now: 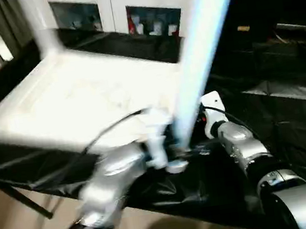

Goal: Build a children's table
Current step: Rotate table base

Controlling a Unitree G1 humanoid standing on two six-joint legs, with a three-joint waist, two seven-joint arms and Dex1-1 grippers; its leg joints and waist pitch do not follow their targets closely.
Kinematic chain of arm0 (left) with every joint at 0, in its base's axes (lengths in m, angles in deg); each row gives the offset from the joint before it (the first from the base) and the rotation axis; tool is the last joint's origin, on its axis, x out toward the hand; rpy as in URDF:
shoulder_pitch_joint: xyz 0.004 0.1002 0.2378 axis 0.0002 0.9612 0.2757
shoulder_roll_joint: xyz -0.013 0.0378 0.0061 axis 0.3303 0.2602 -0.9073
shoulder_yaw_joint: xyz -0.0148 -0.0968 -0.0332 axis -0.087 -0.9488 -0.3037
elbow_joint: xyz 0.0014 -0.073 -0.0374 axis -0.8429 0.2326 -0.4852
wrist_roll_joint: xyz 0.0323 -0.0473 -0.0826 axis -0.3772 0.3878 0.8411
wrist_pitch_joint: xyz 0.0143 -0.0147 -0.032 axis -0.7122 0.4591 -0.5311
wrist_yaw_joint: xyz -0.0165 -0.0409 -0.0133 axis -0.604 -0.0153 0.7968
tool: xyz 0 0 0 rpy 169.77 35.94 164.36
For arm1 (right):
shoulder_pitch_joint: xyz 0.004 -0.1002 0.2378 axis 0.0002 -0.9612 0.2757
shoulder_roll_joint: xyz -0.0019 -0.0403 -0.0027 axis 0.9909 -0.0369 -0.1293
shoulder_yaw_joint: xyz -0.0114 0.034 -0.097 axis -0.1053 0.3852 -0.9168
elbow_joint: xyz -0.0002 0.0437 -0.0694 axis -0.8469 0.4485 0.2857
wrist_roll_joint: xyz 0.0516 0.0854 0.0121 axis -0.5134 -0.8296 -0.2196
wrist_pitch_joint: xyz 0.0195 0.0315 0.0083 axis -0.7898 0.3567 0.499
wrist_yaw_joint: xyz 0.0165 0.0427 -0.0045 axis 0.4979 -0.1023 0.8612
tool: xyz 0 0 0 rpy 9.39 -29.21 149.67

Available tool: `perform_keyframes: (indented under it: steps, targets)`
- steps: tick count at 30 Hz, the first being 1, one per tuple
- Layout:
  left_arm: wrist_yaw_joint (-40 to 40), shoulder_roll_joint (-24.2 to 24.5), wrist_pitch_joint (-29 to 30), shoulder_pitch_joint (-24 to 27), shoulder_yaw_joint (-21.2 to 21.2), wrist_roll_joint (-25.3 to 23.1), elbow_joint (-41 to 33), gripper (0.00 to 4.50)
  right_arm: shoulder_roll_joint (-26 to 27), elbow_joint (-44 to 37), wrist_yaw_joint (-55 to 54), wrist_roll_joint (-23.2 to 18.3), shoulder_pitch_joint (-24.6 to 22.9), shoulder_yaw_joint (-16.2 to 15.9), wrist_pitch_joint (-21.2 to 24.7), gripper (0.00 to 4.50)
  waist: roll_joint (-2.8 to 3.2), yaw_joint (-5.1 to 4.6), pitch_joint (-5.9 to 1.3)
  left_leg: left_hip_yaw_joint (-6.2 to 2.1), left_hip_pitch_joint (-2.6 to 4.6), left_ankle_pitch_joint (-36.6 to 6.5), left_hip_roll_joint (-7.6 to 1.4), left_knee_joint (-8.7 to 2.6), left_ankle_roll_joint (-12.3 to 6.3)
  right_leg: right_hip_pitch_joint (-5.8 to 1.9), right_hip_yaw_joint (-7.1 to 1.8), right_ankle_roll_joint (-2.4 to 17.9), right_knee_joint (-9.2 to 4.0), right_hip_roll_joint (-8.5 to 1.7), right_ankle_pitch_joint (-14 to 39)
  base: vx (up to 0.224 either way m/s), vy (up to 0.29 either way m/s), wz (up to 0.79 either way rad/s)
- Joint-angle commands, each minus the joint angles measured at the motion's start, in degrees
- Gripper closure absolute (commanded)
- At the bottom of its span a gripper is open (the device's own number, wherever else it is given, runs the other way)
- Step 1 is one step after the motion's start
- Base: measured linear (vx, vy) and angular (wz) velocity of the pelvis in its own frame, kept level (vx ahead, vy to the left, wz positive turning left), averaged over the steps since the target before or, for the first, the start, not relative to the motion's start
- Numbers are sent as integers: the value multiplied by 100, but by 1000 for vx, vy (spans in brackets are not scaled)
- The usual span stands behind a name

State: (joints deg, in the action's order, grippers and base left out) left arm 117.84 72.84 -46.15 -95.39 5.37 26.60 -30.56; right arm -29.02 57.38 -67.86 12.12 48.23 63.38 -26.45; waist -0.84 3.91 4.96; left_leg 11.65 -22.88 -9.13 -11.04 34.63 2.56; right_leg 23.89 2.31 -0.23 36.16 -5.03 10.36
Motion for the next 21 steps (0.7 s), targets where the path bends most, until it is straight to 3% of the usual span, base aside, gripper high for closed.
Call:
perform_keyframes:
  steps: [1, 2, 3, 4, 5, 6, 9, 10, 11, 14, 17, 21]
  targets:
    - [-153, 92, -159, -156, -115, -199, 256, 3, -67, -16, -71, -30, 76, 74, -101, 125, 36, 48, -545, -102, 147, -1200, -153, -361, -108, -338, -174, 1379, -393, -259, 532, 0, 0, 0]
    - [-96, 216, -171, -192, -171, -196, 282, 3, -149, -57, -52, -54, 42, 113, -124, 125, 108, 60, -550, -116, 144, -1208, -158, -358, -118, -341, -173, 1407, -385, -277, 561, 0, 0, 0]
    - [34, 342, -111, -177, -193, -149, 237, 3, -228, -97, -9, -64, 9, 144, -153, 125, 95, 60, -555, -113, 148, -1210, -160, -360, -123, -335, -165, 1396, -397, -269, 581, 0, 0, 0]
    - [146, 449, -74, -148, -212, -112, 188, 3, -289, -136, 28, -72, -21, 168, -172, 125, 172, 64, -568, -111, 159, -1218, -157, -350, -129, -324, -164, 1433, -386, -261, 553, 0, 0, 0]
    - [289, 570, -42, -114, -226, -75, 151, 3, -424, -234, 148, -106, -80, 220, -177, 125, 135, 75, -571, -99, 151, -1243, -148, -343, -148, -331, -162, 1427, -394, -248, 587, 0, 0, 0]
    - [330, 604, -35, -104, -228, -68, 146, 3, -444, -246, 167, -110, -88, 230, -180, 125, 167, 97, -578, -105, 162, -1236, -147, -340, -149, -329, -160, 1422, -390, -252, 610, 0, 0, 0]
    - [701, 890, -7, -32, -181, -50, 165, 3, -634, -389, 424, -149, -174, 266, -189, 125, 141, 118, -584, -93, 150, -1251, -149, -344, -170, -319, -156, 1400, -402, -242, 746, 0, 0, 0]
    - [823, 1010, -76, -35, -131, -84, 249, 3, -728, -464, 600, -180, -218, 267, -166, 125, 168, 129, -589, -101, 154, -1283, -152, -343, -164, -316, -155, 1388, -405, -252, 836, 0, 0, 0]
    - [962, 1183, -125, -49, -67, -161, 365, 3, -860, -578, 857, -186, -286, 228, -144, 125, 141, 137, -582, -98, 157, -1344, -150, -349, -168, -309, -151, 1360, -428, -244, 940, 0, 0, 0]
    - [1180, 1555, -266, -138, 65, -408, 717, 30, -1152, -878, 1512, -142, -460, 29, -67, 125, 169, 155, -587, -107, 152, -1307, -138, -352, -180, -312, -143, 1303, -427, -226, 936, 0, 0, 0]
    - [1287, 1733, -481, -341, 157, -652, 1201, 43, -1424, -1329, 2255, -96, -690, -237, 15, 125, 149, 159, -586, -110, 148, -1357, -147, -360, -185, -313, -141, 1242, -429, -226, 1022, 0, 0, 0]
    - [1654, 1797, -572, -620, 197, -649, 1684, 83, -1794, -2117, 3224, -208, -1048, -537, 233, 125, 146, 186, -579, -109, 145, -1365, -162, -360, -214, -306, -150, 1322, -440, -254, 1050, 0, 0, 0]
